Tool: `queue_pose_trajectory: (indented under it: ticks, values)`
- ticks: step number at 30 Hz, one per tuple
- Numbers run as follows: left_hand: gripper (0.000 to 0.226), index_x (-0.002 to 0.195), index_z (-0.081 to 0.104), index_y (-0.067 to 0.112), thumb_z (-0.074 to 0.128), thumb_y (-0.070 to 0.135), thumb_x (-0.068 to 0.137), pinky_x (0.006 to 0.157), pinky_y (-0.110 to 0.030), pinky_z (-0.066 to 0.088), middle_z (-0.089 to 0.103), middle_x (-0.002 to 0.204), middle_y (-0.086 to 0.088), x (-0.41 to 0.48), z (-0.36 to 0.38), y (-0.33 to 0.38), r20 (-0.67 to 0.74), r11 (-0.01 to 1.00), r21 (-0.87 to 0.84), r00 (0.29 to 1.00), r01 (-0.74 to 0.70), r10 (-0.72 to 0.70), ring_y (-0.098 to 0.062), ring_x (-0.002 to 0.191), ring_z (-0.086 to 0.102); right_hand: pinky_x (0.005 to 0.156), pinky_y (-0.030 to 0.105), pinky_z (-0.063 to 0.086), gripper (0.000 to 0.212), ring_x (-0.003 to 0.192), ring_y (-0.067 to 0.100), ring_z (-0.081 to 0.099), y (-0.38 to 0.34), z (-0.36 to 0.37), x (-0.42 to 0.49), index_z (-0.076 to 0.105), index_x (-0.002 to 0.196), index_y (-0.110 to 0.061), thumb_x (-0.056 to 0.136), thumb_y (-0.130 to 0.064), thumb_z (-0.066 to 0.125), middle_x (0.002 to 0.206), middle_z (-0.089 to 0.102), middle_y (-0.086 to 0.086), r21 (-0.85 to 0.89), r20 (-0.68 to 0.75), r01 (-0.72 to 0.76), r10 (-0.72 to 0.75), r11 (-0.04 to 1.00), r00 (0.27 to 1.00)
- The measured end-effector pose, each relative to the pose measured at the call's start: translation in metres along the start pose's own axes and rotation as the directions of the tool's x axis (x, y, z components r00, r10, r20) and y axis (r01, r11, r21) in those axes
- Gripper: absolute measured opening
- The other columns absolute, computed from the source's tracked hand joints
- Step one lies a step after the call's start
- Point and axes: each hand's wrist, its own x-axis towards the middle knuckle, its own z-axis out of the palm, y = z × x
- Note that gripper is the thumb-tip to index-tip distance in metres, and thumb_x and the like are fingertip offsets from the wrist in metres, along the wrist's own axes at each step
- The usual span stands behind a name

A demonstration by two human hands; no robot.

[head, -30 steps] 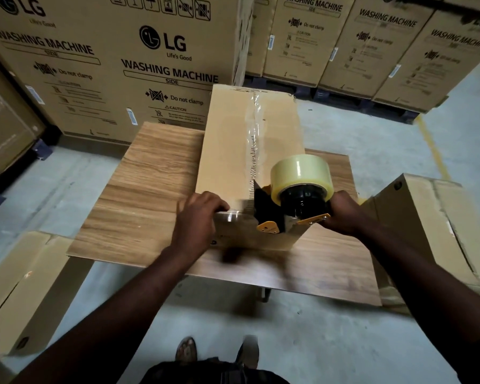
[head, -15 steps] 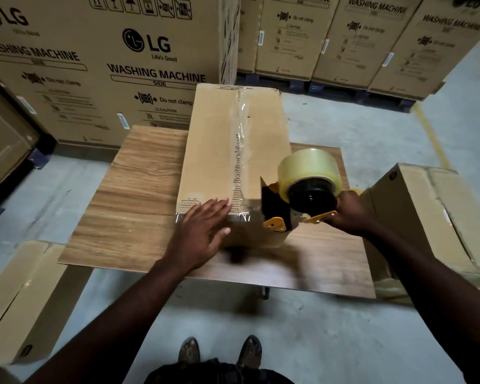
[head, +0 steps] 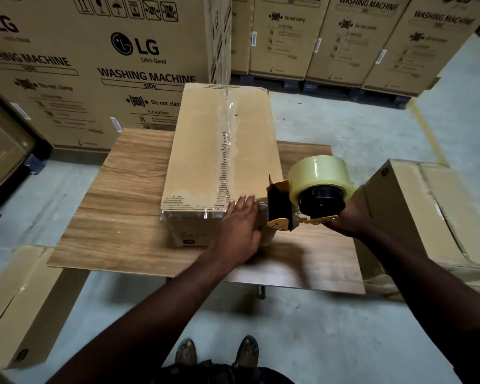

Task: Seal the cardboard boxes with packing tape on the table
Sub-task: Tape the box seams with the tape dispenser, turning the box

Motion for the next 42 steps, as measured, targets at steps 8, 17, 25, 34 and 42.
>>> queue_pose_trajectory:
  ticks: [8,17,25,34,42]
  values:
    - [0.069,0.156,0.033,0.013,0.059,0.025,0.093,0.123,-0.030,0.004,0.026,0.164,-0.002,-0.008,0.002,-0.021,-0.052,0.997,-0.036,0.996,-0.068,0.066,-0.019,0.152,0.022,0.056,0.043,0.049,0.058,0.059,0.031,0.062,0.041,0.010,-0.003,0.070,0.062,-0.009,0.079,-0.062,0.053,0.058,0.064,0.011,-0.139,0.080,-0.281,0.294,0.950,0.953]
    - [0.063,0.148,0.048,0.010,0.046,0.037,0.092,0.121,-0.037,0.016,0.040,0.158,-0.005,-0.008,0.010,-0.020,-0.109,0.996,-0.055,0.992,-0.068,0.062,-0.022,0.148,0.033,0.062,0.049,0.055,0.050,0.067,0.037,0.065,0.071,-0.016,-0.039,0.066,0.076,-0.004,0.075,-0.052,0.052,0.071,0.066,0.016,-0.160,0.057,-0.406,0.420,0.900,0.906]
    - [0.062,0.150,0.045,0.013,0.054,0.031,0.091,0.122,-0.034,0.013,0.037,0.159,-0.001,-0.008,0.010,-0.022,-0.100,0.994,-0.093,0.994,-0.050,0.040,-0.020,0.149,0.029,0.063,0.044,0.054,0.039,0.065,0.035,0.060,0.128,-0.004,-0.037,0.061,0.067,-0.017,0.074,-0.054,0.051,0.067,0.062,0.005,-0.282,0.192,-0.417,0.477,0.864,0.858]
    - [0.063,0.149,0.046,0.012,0.054,0.034,0.090,0.121,-0.030,0.008,0.035,0.160,-0.001,-0.006,0.009,-0.016,-0.106,0.987,-0.159,0.994,0.001,-0.018,-0.017,0.150,0.026,0.063,0.039,0.048,0.016,0.074,0.040,0.062,0.043,0.000,-0.012,0.065,0.068,-0.012,0.081,-0.019,0.071,0.072,0.067,0.015,-0.337,0.213,-0.435,0.517,0.835,0.829]
    - [0.063,0.148,0.047,0.011,0.056,0.031,0.090,0.121,-0.032,0.010,0.038,0.159,-0.003,-0.006,0.009,-0.018,-0.120,0.991,-0.133,0.993,-0.025,0.009,-0.020,0.149,0.029,0.057,0.031,0.051,0.023,0.058,0.024,0.059,0.070,0.039,-0.062,0.064,0.075,-0.018,0.084,-0.038,0.074,0.070,0.068,0.009,-0.159,0.363,-0.800,0.788,0.578,0.497]
